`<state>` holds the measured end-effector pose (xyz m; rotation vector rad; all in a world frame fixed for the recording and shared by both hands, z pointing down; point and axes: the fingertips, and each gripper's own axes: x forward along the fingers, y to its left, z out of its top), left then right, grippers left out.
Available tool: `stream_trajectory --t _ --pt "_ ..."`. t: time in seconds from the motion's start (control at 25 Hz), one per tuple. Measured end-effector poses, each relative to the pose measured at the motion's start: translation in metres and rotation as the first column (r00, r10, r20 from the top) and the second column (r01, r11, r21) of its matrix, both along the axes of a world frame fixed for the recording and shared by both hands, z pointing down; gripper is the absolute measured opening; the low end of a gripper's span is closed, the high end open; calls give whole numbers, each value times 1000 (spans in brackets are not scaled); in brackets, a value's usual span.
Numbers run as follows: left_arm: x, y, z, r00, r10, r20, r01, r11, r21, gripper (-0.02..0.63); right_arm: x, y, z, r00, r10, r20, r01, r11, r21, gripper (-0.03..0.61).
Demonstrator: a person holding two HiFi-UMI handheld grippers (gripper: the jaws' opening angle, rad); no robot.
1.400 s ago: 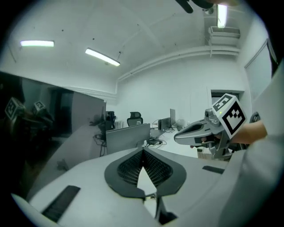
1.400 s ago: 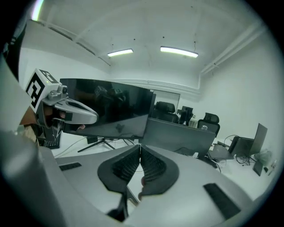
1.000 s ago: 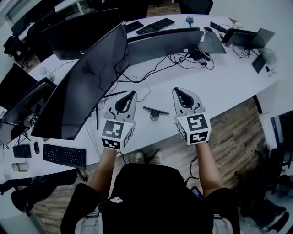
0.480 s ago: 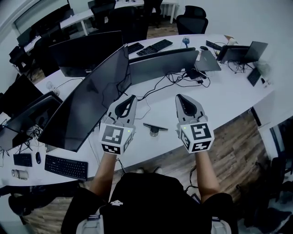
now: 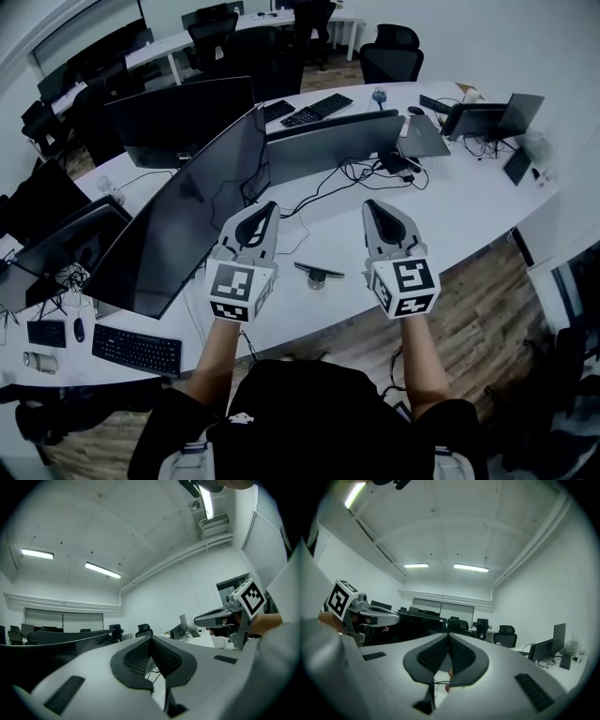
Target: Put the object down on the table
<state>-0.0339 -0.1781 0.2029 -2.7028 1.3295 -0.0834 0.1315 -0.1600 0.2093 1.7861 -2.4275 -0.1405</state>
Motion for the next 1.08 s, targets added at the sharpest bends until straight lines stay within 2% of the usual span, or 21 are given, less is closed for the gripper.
stream_trajectory --t 0.44,1.08 --pt "-4 2 -1 1000 -15 -19 15 1000 -4 14 -2 4 6 1000 0 -7 0 1000 -13 25" --pt "9 11 0 1000 10 0 -10 1000 -1 14 4 12 7 1000 0 -15 0 1000 -19 25"
